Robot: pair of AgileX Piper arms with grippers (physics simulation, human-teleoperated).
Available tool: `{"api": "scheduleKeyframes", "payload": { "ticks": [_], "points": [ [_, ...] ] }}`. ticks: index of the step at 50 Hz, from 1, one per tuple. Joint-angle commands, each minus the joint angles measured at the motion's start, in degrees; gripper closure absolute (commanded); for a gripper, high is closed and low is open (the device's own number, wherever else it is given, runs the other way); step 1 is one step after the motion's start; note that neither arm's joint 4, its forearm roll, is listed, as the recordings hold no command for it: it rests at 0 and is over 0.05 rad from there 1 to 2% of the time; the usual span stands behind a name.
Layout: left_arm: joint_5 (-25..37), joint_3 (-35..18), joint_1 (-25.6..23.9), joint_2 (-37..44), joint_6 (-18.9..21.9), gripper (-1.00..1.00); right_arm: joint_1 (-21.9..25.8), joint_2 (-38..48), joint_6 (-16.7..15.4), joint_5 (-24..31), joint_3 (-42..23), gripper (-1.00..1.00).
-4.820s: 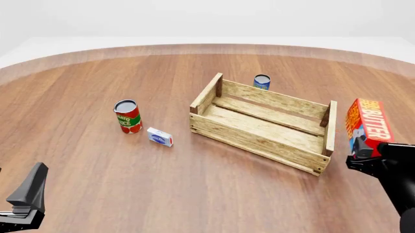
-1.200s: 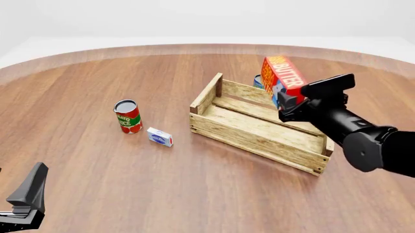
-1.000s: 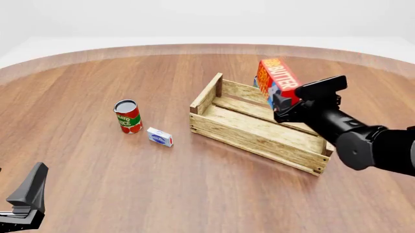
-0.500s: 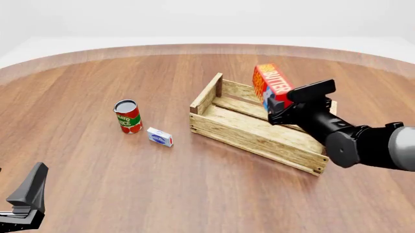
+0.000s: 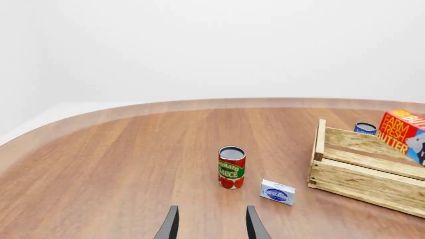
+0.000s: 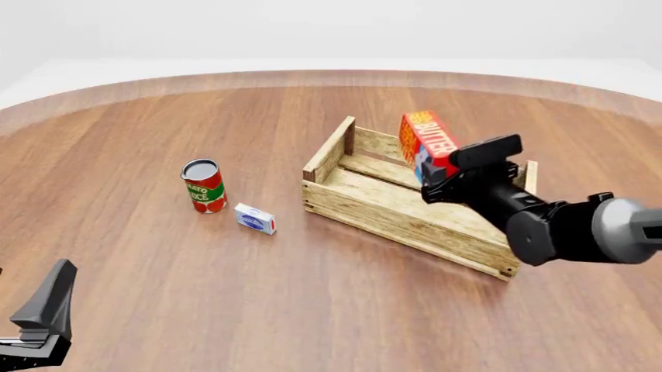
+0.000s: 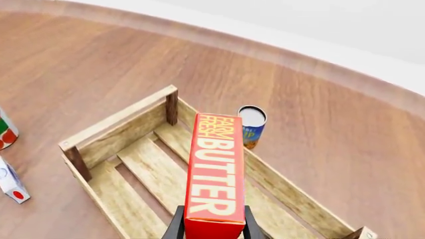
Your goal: Pick up the butter and put it in the tray.
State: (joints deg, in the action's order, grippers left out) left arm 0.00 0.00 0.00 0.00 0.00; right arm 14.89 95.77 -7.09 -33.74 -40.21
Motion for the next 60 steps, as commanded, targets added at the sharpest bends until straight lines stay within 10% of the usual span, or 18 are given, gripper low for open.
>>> {"api": "scheduleKeyframes", "payload": {
  "ticks": [1, 51, 52, 60],
  "points": [
    [0.0, 0.0, 0.0, 0.0, 0.0, -1.0, 0.0, 1.7, 1.4, -1.5, -1.1, 1.0],
    [0.0, 0.0, 0.0, 0.0, 0.0, -1.0, 1.1, 7.9, 2.3, -2.3, -4.3, 1.0],
    [0.0, 0.0, 0.0, 0.0, 0.0, -1.0, 1.2, 8.1, 2.1, -2.5, -4.2, -1.0],
    [0.0, 0.0, 0.0, 0.0, 0.0, -1.0, 1.5, 9.1, 2.4, -1.5, -5.3, -1.0]
  ]
}}
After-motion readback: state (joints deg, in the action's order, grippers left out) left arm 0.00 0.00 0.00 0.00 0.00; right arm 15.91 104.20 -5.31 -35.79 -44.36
